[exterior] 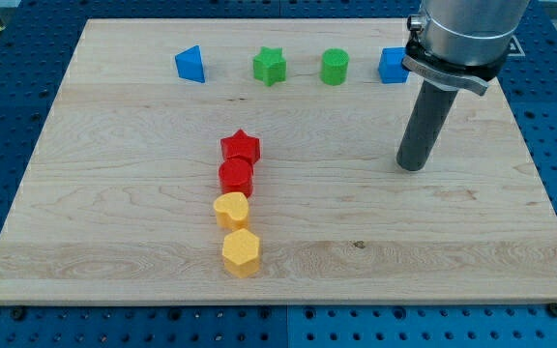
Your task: Move the yellow hexagon towards left
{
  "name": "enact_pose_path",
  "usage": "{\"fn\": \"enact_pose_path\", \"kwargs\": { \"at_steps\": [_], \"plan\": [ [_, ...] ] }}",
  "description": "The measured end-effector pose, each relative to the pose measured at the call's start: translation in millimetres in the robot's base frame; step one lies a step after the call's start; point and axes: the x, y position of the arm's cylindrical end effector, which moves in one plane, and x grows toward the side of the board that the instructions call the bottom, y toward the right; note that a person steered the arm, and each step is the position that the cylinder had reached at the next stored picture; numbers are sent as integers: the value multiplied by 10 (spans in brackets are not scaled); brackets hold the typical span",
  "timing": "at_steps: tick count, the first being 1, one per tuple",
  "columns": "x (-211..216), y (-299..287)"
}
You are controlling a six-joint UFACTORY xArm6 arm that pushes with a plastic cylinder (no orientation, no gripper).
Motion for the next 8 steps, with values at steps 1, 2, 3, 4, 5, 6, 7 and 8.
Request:
{"fn": "enact_pose_path", "kwargs": {
  "at_steps": [1,2,3,4,5,6,7,8],
  "plan": [
    [1,0],
    [44,0],
    [400,-22],
    [873,-139],
    [1244,-286],
    [1244,-286],
    [1253,-543],
    [1310,-1041]
  ]
}}
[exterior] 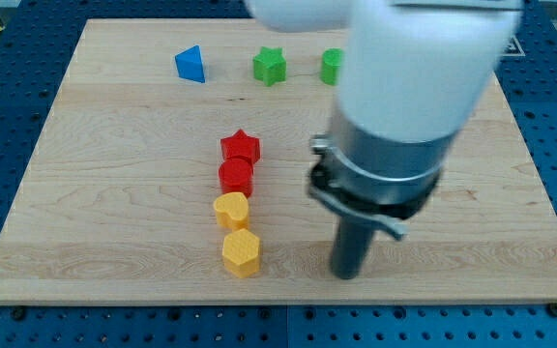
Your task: Move the yellow hexagon towards left
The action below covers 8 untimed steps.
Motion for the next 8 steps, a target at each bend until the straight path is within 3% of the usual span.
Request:
{"fn": "enact_pose_path", "kwargs": {
  "at_steps": [8],
  "plan": [
    [-71,-777]
  ]
}}
